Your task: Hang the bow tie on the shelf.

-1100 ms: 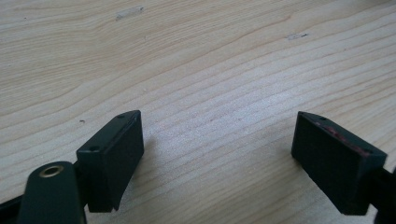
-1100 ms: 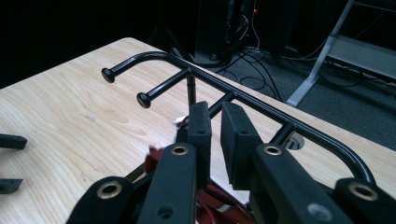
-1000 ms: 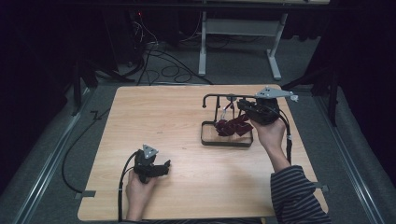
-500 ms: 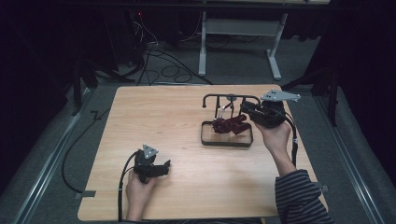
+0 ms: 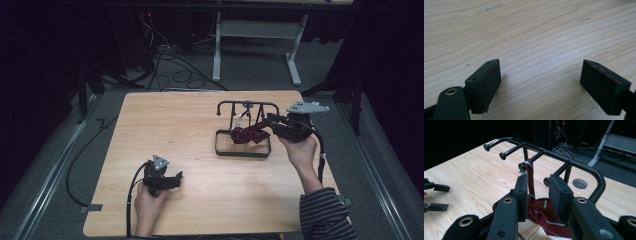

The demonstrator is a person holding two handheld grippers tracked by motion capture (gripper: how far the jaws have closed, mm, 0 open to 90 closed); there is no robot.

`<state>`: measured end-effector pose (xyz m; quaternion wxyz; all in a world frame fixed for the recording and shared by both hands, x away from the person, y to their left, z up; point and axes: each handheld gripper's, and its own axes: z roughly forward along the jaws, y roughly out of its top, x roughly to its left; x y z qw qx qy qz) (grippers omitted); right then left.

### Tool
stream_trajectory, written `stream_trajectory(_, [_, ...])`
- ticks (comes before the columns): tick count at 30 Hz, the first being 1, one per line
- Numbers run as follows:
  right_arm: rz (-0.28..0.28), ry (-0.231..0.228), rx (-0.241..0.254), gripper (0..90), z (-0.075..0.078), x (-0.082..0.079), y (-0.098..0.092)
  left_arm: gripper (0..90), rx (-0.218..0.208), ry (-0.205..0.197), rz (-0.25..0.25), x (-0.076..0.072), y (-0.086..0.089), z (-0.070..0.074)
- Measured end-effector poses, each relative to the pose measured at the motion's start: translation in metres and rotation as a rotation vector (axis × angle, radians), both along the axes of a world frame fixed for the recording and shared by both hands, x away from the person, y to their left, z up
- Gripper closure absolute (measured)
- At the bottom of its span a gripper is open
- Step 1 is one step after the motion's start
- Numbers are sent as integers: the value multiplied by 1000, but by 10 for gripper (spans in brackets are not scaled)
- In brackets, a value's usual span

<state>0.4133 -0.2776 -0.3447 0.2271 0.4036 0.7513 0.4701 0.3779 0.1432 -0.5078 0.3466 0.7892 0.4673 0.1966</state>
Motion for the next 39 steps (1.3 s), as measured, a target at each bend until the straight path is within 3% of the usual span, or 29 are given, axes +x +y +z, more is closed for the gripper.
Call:
stream_trajectory(13, [-7, 5, 38, 685, -8, -18, -20, 172, 0, 0, 0, 0, 0, 0])
stream_trajectory(39, [-41, 37, 53, 683, -30, -47, -51, 172, 0, 0, 0, 0, 0, 0])
